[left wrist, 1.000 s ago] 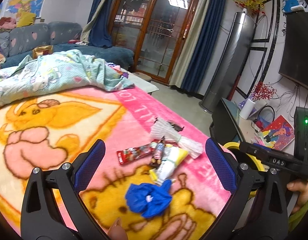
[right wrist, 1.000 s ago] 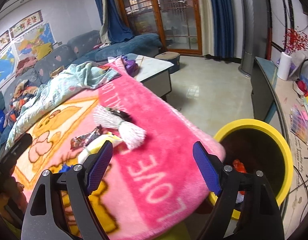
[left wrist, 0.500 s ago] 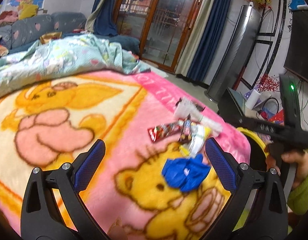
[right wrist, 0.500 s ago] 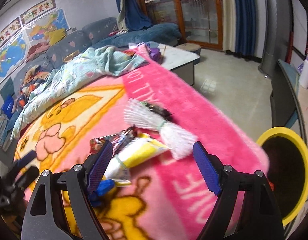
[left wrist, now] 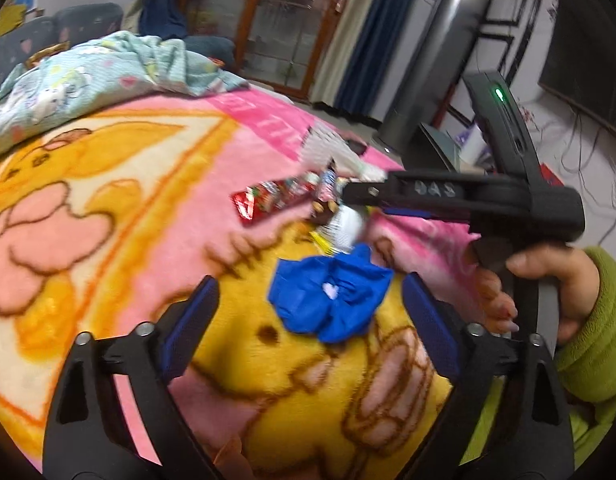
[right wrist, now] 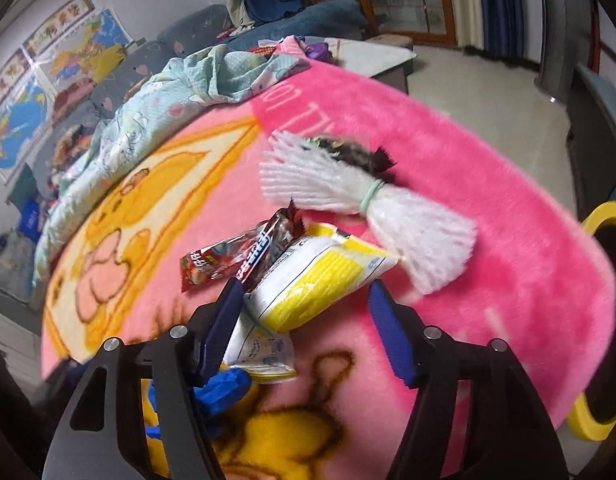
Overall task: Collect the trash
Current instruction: 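Grasp the blue glove with the left tool while the right tool grasps the yellow snack bag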
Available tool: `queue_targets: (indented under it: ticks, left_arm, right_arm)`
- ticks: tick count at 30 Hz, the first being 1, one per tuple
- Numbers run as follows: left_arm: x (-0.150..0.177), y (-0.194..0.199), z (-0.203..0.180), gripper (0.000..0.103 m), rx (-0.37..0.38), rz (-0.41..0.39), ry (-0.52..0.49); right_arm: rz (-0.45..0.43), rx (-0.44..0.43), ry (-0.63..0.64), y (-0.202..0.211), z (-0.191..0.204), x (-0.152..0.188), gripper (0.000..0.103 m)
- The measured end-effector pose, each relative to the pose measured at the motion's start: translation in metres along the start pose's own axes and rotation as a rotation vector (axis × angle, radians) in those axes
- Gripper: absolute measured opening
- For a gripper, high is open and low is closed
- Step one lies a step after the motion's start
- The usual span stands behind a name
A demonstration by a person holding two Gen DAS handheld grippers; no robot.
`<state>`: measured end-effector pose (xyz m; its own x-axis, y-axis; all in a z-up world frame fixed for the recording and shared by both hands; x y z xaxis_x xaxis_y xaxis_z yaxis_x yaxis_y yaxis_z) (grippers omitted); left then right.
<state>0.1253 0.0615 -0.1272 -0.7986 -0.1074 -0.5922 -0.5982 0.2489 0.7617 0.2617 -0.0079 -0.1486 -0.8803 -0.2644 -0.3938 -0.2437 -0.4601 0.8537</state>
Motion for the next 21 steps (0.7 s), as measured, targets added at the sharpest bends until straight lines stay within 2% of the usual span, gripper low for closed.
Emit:
queue_targets:
  ticks: [2, 3, 9, 12, 17, 21]
  left_arm:
    - [0.001, -0.006, -0.004, 0.081, 0.016, 0.021, -0.011]
    - [0.003, -0.010, -0.005, 0.074, 0.023, 0.036, -0.014]
    - [0.008, -0.028, -0.003, 0.055, 0.029, 0.121, 0.007]
    - [0.009, -0.031, -0.002, 0.051, 0.032, 0.131, 0.011]
    - [0.009, -0.033, -0.001, 0.041, 0.039, 0.139, 0.020]
    - [0.010, -0.033, 0.002, 0.026, 0.050, 0.138, 0.035]
  right_arm:
    - [0.007, -0.036, -0.008, -0.003, 0.001, 0.000, 0.060]
    - [0.018, -0.058, -0.019, -0.006, 0.001, 0.001, 0.056]
    - [0.013, -0.102, -0.010, -0.012, 0.006, 0.003, 0.046]
    - [0.013, -0.109, 0.001, -0.010, 0.007, 0.005, 0.041]
    - [0.023, -0.118, -0.004, -0.005, 0.004, 0.008, 0.038]
    - [0.030, -0.117, -0.008, 0.001, 0.001, 0.012, 0.037]
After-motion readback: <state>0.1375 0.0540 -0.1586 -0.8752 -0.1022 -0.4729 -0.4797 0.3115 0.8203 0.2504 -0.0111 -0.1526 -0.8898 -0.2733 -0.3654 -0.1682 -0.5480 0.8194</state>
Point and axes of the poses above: each gripper's, at about its wrist camera, not at the fingertips, and y roughly against the way its jaws point, z to its left, x to its underside, the point moved 6 cm from there along -y, roughly the way its jaws point, and after that the axes turned 9 degrees about z, right-handed, at the moved point
